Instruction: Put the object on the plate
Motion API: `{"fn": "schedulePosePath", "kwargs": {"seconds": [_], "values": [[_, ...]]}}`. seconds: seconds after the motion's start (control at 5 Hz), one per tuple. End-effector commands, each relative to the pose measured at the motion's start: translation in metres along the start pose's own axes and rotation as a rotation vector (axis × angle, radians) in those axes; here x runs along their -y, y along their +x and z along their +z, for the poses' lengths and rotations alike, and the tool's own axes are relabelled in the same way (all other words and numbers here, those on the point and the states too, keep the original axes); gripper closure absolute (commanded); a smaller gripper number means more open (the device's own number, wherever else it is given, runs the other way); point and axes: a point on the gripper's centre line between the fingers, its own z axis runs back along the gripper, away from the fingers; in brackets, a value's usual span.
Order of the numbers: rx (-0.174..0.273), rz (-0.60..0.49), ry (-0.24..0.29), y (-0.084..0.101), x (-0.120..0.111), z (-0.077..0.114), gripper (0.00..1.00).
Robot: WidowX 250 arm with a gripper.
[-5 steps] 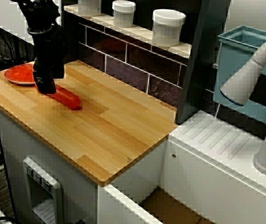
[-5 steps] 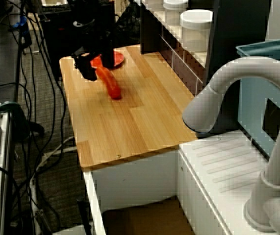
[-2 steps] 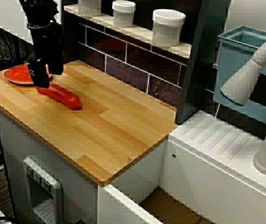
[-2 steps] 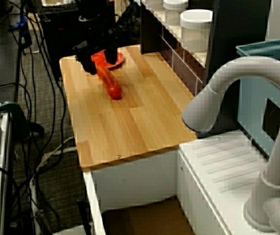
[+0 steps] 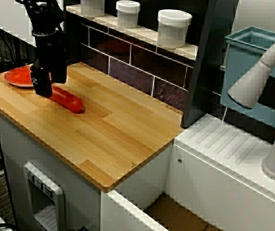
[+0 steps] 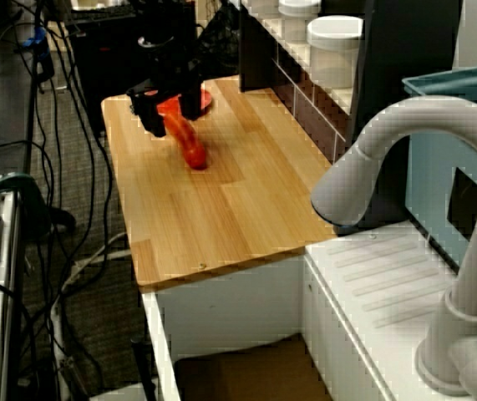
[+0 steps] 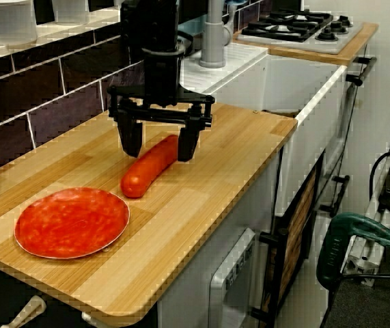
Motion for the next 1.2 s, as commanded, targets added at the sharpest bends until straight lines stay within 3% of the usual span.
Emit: {"fn": "schedulePosePath", "kwargs": {"seconds": [0.0,0.2,0.4,0.8,1.0], "values": [[-0.028,0.042,0.055,0.009,-0.027,-0.011,0.00],[-0.036,0.085,0.073,0.007,-0.029,-0.014,0.00],[-0.027,0.099,0.056,0.005,-0.030,-0.013,1.00],[-0.003,0.078,0.032,0.003,-0.025,0.006,1.00],[0.033,0.065,0.011,0.004,-0.024,0.031,1.00]]}}
